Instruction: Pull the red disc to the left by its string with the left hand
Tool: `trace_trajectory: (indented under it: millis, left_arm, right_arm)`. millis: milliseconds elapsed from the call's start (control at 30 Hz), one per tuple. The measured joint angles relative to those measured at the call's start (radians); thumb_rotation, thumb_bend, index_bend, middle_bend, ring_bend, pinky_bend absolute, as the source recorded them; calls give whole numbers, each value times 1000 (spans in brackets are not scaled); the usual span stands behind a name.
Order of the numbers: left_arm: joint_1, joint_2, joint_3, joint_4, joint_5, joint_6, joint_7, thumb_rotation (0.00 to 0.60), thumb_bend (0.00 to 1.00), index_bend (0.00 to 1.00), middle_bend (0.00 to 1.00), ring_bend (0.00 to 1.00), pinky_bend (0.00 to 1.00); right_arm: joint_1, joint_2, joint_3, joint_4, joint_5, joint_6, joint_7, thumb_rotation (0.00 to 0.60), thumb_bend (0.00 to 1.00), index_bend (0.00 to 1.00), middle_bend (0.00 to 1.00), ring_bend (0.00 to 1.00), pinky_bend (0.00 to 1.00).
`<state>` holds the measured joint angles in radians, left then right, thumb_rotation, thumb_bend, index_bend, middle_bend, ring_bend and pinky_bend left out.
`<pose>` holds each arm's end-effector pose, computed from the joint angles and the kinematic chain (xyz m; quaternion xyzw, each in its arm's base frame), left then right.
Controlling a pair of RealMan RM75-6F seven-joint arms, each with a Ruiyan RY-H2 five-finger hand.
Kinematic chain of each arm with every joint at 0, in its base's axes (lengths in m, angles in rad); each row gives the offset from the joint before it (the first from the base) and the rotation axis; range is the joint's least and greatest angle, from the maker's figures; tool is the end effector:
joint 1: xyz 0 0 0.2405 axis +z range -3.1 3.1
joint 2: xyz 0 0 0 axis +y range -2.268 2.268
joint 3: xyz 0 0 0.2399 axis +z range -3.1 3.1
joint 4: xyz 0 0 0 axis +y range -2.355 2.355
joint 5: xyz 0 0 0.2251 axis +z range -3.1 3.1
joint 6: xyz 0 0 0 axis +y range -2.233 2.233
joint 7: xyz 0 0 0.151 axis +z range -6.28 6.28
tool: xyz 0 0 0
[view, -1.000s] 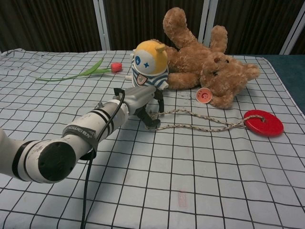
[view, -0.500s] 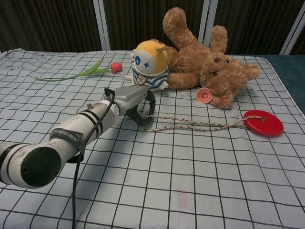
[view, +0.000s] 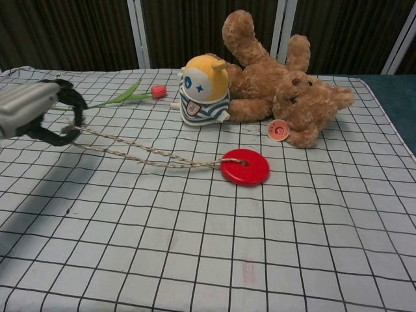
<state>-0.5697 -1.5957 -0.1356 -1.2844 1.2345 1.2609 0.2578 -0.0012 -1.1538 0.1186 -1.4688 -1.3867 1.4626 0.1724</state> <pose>-0.2095 0.3335 0.0055 -0.6579 -0.3349 -0.4045 0.5398 -0.3554 -0.1742 0.1592 0.5076 -0.4370 0.3840 0.6356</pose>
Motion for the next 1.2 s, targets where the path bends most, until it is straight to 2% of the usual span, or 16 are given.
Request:
trace_trajectory:
  millis: [133, 267, 533, 767, 900, 1067, 1200]
  left_arm:
    - [100, 122, 28, -25, 13, 87, -24, 600, 656, 885, 261, 65, 87]
    - [137, 178, 12, 29, -13, 105, -57, 600, 658, 887, 263, 67, 89]
    - [146, 213, -35, 123, -67, 75, -94, 600, 662, 887, 263, 67, 88]
    - [110, 240, -92, 382, -102, -26, -139, 600, 661, 887, 265, 67, 91]
    - [75, 249, -128, 483, -125, -105, -161, 600, 660, 887, 268, 67, 91]
    - [48, 242, -164, 536, -143, -128, -179, 600, 660, 886, 278, 71, 91]
    - [46, 238, -160, 527, -117, -85, -172, 600, 660, 886, 280, 72, 90]
  right_arm:
    - [6, -2, -6, -12, -18, 2, -14, 600, 29, 0, 0, 0, 0]
    - [11, -7, -13, -16, -28, -2, -20, 600, 29, 0, 0, 0, 0]
    - [16, -5, -14, -30, -32, 0, -42, 600, 29, 0, 0, 0, 0]
    - [23, -9, -16, -48, -26, -9, -82, 600, 29, 0, 0, 0, 0]
    - [25, -9, -15, -63, -29, 0, -98, 600, 29, 0, 0, 0, 0]
    - [27, -8, -16, -72, -31, 2, -110, 600, 29, 0, 0, 0, 0]
    - [29, -11, -19, -68, -28, -3, -109, 600, 29, 0, 0, 0, 0]
